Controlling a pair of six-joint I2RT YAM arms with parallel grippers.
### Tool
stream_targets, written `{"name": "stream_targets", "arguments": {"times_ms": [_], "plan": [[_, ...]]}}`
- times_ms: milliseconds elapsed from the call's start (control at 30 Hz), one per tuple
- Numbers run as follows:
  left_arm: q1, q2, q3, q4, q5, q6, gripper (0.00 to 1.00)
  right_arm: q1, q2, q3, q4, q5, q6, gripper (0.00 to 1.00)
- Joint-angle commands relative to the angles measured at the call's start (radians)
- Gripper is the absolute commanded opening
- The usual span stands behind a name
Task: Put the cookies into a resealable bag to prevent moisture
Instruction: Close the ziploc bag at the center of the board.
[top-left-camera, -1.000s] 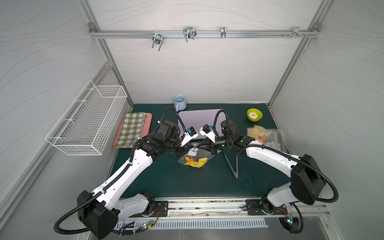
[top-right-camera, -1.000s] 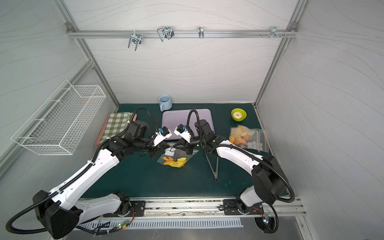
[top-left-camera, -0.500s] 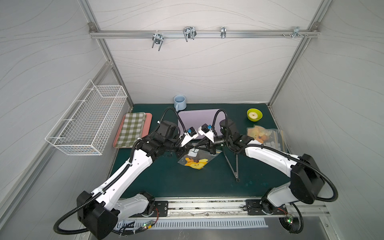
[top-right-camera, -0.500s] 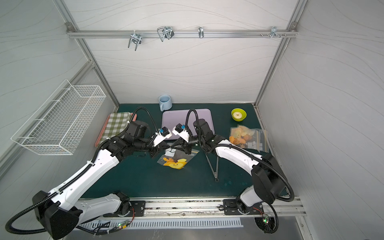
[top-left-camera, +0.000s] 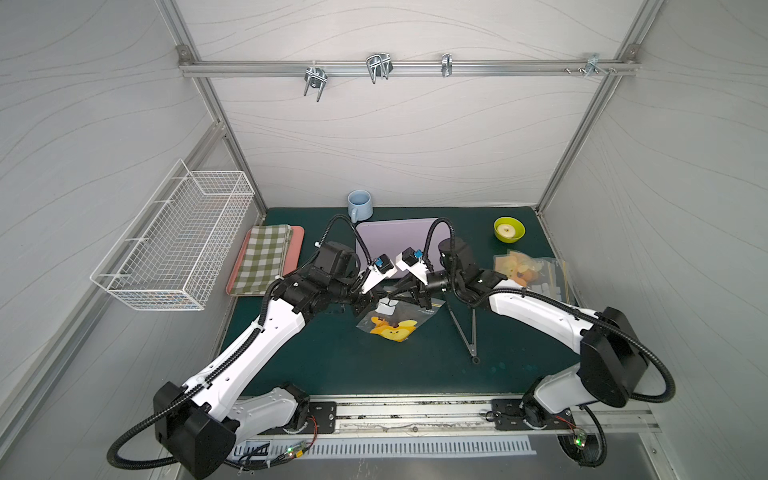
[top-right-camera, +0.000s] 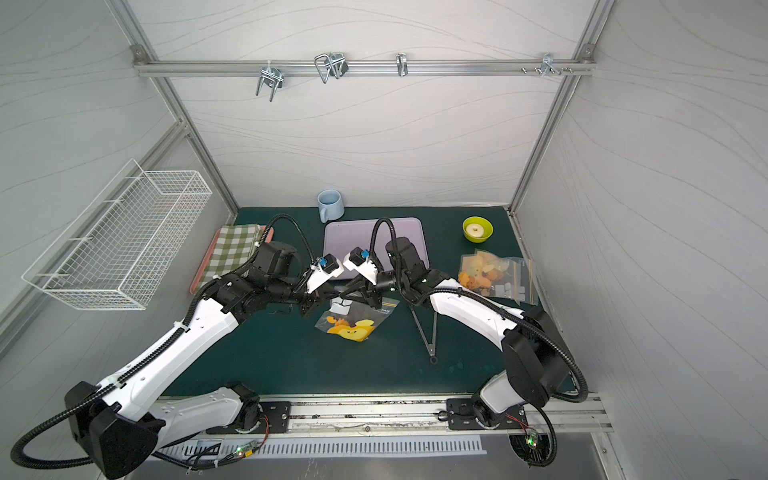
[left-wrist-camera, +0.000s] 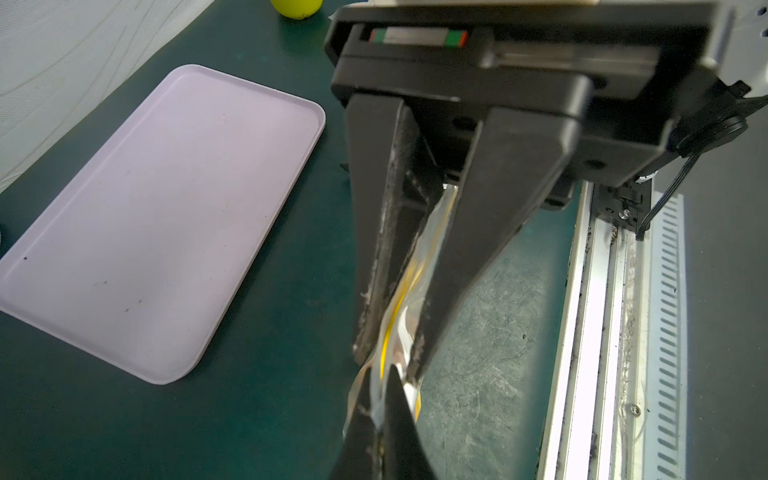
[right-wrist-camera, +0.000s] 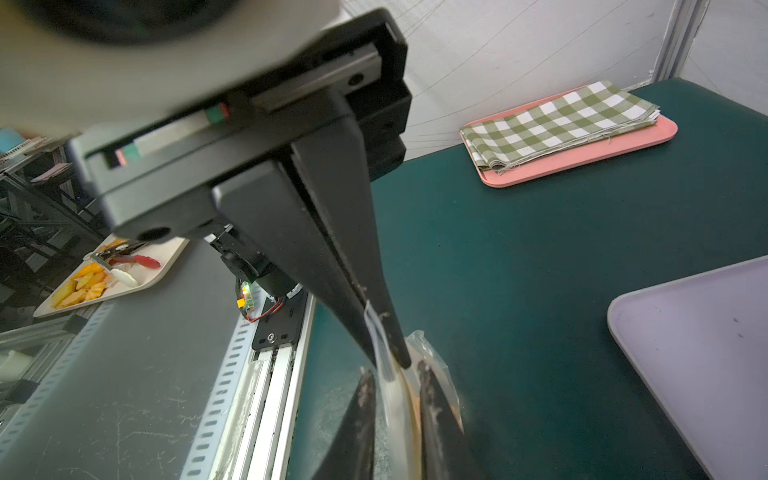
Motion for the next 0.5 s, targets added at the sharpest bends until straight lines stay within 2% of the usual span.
{"name": "stream_targets", "arguments": {"times_ms": [0,67,167,200,233,267,333,367,433,467], "plan": [[-0.004,-0.018,0.009,0.036,0.016,0.029,0.00,0.006,0.006,0.014,-0.046,0.001,-0.056,0.16],[-0.002,-0.018,0.008,0.039,0.017,0.029,0.00,0.004,-0.005,0.005,-0.050,0.014,-0.058,0.00],[-0.003,-0.017,0.008,0.038,0.017,0.029,0.00,0.005,-0.008,0.007,-0.057,0.016,-0.062,0.02],[-0.004,-0.016,0.009,0.039,0.018,0.029,0.00,0.004,-0.010,0.007,-0.057,0.018,-0.063,0.17],[-0.003,-0.017,0.009,0.039,0.017,0.029,0.00,0.004,-0.013,0.006,-0.056,0.022,-0.062,0.26],[-0.003,-0.017,0.009,0.039,0.013,0.029,0.00,0.003,-0.014,0.002,-0.055,0.027,-0.062,0.25],[-0.002,-0.018,0.009,0.039,0.011,0.029,0.00,0.000,-0.018,0.000,-0.062,0.030,-0.065,0.01],[-0.003,-0.019,0.009,0.039,0.010,0.029,0.00,-0.002,-0.021,-0.005,-0.065,0.035,-0.065,0.03],[-0.003,-0.021,0.009,0.038,0.011,0.029,0.00,-0.007,-0.032,-0.017,-0.063,0.044,-0.064,0.21],[-0.004,-0.021,0.009,0.038,0.011,0.030,0.00,-0.009,-0.039,-0.025,-0.061,0.050,-0.062,0.08]]}}
